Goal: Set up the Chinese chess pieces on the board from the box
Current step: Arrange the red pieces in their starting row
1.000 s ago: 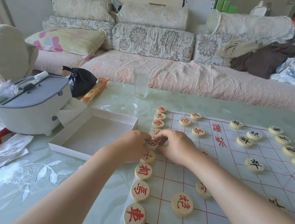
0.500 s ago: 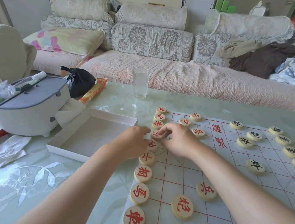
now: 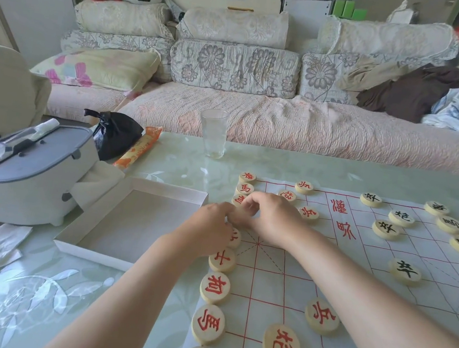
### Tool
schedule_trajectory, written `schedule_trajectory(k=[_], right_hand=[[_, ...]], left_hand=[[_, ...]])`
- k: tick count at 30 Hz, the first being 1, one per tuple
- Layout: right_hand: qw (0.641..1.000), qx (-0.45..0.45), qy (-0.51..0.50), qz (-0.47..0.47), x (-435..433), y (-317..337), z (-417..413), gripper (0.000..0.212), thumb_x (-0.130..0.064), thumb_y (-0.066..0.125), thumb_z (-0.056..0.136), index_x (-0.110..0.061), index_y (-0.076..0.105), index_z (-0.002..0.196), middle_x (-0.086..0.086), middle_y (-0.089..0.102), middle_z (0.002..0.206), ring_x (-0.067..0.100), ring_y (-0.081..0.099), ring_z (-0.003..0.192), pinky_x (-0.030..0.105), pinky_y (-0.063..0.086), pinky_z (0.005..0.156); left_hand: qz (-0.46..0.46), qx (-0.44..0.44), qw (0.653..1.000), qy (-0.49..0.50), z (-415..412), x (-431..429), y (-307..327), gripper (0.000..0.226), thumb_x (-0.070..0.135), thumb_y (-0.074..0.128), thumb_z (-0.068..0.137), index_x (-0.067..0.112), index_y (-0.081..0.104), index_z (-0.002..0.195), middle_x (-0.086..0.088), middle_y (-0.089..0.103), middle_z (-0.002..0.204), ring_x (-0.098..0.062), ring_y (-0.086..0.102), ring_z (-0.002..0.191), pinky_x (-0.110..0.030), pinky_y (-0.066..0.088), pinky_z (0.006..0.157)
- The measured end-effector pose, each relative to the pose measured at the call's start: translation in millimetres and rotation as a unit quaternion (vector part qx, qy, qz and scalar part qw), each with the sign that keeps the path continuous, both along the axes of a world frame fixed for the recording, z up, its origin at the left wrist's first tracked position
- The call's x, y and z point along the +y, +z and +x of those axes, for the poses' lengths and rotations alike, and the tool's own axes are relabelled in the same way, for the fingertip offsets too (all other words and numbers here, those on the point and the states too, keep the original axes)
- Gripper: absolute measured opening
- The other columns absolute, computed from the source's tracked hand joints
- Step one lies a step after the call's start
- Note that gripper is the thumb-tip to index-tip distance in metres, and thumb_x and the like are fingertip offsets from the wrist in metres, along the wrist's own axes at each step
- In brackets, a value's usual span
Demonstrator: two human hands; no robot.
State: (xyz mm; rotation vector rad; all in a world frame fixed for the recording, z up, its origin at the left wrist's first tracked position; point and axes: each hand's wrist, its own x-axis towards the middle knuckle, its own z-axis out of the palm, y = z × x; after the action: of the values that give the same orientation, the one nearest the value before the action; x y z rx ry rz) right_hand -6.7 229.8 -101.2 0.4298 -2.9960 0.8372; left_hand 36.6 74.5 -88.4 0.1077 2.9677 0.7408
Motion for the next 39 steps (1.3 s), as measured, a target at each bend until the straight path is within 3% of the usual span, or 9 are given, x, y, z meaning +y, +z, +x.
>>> schedule_trajectory(k=[3,8,14,23,26,30,34,39], right_hand=[[1.0,-0.01,-0.001,-0.008,1,1,2,0.023,-0.049,0.069,0.086,-0.038,0.062,0.104,-0.017,0.063,0.098,0.005,0.055,0.087,0.026,0.039,0.069],[1.0,-0.016,-0.009,-0.006,0,-2,1,0.021,-0.036,0.068,0.086,-0.039,0.064,0.106,-0.018,0.064,0.102,0.007,0.059,0.092,0.026,0.041,0.071],[1.0,-0.028,-0.005,-0.009,-3,-1,4,0.031,-0.055,0.072,0.082,-0.039,0.063,0.107,-0.017,0.063,0.103,0.008,0.058,0.09,0.026,0.04,0.073],[1.0,-0.025,-0.004,-0.012,-3,-6,2,0.021,-0.051,0.071,0.082,-0.038,0.066,0.098,-0.017,0.065,0.096,0.009,0.061,0.092,0.027,0.044,0.072],[0.999,-0.033,-0.013,-0.034,0,-3,1,0.026,-0.055,0.072,0.08,-0.039,0.065,0.101,-0.018,0.063,0.097,0.007,0.061,0.091,0.025,0.043,0.071],[0.997,-0.01,-0.036,-0.061,9,7,-4,0.02,-0.046,0.069,0.085,-0.038,0.063,0.102,-0.016,0.064,0.099,0.01,0.061,0.092,0.029,0.048,0.081],[0.998,0.001,-0.054,-0.018,11,9,-11,0.015,-0.033,0.064,0.089,-0.04,0.058,0.101,-0.016,0.061,0.103,0.012,0.059,0.098,0.029,0.046,0.082],[0.999,0.013,-0.046,0.002,1,7,-28,0.029,-0.04,0.07,0.087,-0.037,0.062,0.115,-0.013,0.063,0.112,0.013,0.06,0.103,0.03,0.047,0.084]], left_hand=[[0.005,-0.006,1.0,0.008,-2,-2,1,0.049,0.013,0.041,0.094,0.024,0.042,0.142,-0.005,0.05,0.139,-0.021,0.049,0.125,-0.024,0.038,0.088],[0.0,-0.015,1.0,0.006,-1,-3,1,0.049,0.012,0.042,0.093,0.023,0.044,0.141,-0.004,0.052,0.137,-0.021,0.05,0.122,-0.025,0.04,0.091],[-0.004,-0.011,1.0,0.007,0,-2,3,0.046,0.011,0.04,0.095,0.021,0.047,0.139,-0.006,0.051,0.138,-0.022,0.049,0.123,-0.022,0.036,0.086],[-0.02,-0.018,1.0,-0.006,-6,-1,0,0.038,0.007,0.04,0.091,0.012,0.063,0.12,-0.007,0.058,0.119,-0.019,0.051,0.091,-0.027,0.043,0.076],[-0.015,-0.011,1.0,0.002,-7,-1,1,0.039,0.008,0.041,0.092,0.011,0.057,0.128,-0.009,0.053,0.129,-0.023,0.053,0.107,-0.026,0.041,0.083],[0.016,0.011,0.999,0.028,-22,-7,14,0.049,0.01,0.039,0.094,0.019,0.043,0.143,-0.003,0.046,0.144,-0.021,0.046,0.129,-0.027,0.038,0.099],[0.011,0.018,0.999,0.044,-42,-9,23,0.053,0.005,0.036,0.094,0.021,0.04,0.145,-0.002,0.043,0.147,-0.023,0.045,0.13,-0.031,0.04,0.103],[-0.022,-0.007,1.0,0.003,-55,5,17,0.056,0.001,0.04,0.093,0.018,0.038,0.146,-0.004,0.042,0.148,-0.023,0.043,0.132,-0.03,0.039,0.104]])
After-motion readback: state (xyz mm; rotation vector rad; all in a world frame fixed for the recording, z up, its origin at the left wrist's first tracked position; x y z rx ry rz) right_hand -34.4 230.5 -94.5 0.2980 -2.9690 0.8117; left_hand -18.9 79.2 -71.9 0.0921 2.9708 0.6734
